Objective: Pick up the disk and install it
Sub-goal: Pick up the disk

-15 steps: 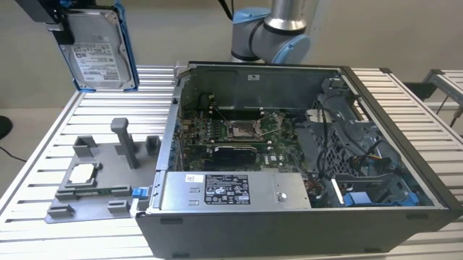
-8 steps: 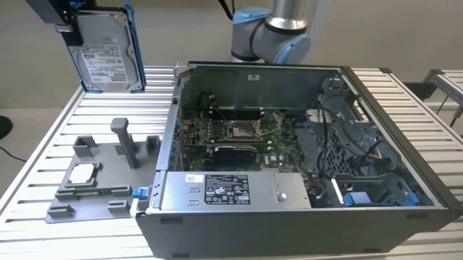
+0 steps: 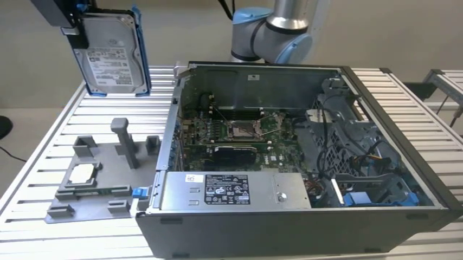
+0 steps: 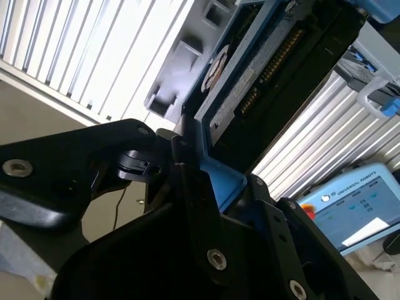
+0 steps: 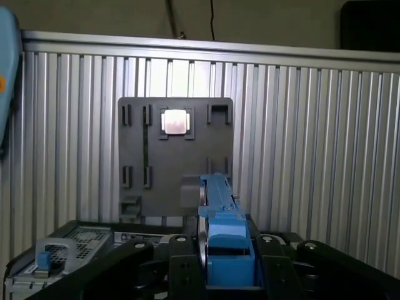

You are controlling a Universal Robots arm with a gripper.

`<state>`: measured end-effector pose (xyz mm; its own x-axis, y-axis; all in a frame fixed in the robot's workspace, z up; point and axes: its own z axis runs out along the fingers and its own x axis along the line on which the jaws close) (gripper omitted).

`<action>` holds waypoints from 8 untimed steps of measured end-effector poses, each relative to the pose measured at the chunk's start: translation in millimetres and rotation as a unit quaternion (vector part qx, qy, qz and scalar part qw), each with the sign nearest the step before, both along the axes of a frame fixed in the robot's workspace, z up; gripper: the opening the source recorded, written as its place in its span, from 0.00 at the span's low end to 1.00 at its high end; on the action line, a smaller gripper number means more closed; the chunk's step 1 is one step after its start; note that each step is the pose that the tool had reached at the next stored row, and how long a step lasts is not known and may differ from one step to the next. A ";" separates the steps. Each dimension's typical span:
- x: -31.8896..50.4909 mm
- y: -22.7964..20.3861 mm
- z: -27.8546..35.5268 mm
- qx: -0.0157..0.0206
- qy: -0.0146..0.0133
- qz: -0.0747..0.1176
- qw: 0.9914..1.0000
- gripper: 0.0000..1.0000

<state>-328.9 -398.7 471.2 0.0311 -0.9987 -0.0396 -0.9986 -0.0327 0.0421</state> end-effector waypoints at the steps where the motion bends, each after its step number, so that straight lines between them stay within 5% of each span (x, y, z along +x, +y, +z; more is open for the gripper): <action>1: 1.5 -1.2 0.0 0.000 0.001 0.000 1.000 0.00; 8: 14.1 -6.4 0.0 0.000 0.006 0.000 1.000 0.00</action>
